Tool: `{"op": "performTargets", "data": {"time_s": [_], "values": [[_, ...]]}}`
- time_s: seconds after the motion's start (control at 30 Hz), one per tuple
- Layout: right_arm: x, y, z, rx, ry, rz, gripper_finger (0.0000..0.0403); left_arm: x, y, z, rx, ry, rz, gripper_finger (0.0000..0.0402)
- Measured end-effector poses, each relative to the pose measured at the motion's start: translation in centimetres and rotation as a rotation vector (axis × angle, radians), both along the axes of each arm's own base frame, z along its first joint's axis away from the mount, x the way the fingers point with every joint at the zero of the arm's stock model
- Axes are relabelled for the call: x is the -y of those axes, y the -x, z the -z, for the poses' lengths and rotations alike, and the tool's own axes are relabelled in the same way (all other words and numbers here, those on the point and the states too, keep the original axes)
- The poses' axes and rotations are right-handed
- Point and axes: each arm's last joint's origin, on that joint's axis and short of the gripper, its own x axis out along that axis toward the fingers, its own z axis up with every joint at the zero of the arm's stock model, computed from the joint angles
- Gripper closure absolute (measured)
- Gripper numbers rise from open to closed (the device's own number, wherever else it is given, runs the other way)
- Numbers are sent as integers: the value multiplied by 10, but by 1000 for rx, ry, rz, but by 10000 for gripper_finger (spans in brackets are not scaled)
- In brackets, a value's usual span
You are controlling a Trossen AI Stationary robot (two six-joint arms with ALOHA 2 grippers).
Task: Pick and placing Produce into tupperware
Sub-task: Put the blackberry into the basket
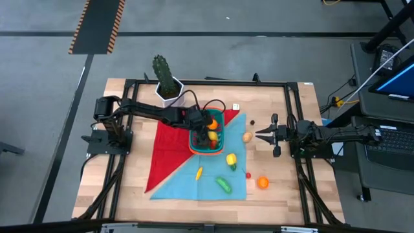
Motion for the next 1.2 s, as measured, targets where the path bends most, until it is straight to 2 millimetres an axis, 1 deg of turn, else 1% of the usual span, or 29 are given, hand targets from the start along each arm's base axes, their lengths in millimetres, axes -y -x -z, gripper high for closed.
{"op": "performTargets", "data": {"time_s": [0.23, 0.33, 0.4, 0.5, 0.63, 0.77, 0.83, 0.93, 1.1, 1.2], "values": [[0, 0, 0, 1, 26, -2, 330, 0, -2, -3, 13, 2, -5, 275], [0, 0, -4, 36, 25, -2, 330, 6, -4, -5, 31, -20, -1, 272], [0, 0, -8, 83, 24, -1, 330, 13, -6, -7, 46, -61, -8, 271], [0, 0, -14, 145, 23, 0, 330, 26, -6, -18, 97, -148, -29, 270], [0, 0, -16, 165, 14, 1, 330, 48, 2, -35, 163, -249, -25, 275], [1, 0, -16, 170, -41, 28, 317, 68, 21, -39, 216, -262, 2, 283], [1, -1, -16, 165, -50, 38, 300, 76, 31, -41, 286, -248, 7, 286], [1, -2, -16, 164, -49, 36, 265, 87, 52, -39, 353, -230, 38, 292], [-1, -3, -17, 172, -34, 28, 214, 93, 91, -24, 501, -196, 65, 300], [-1, -3, -18, 180, -15, 38, 197, 92, 117, -9, 508, -180, 87, 305]]}}
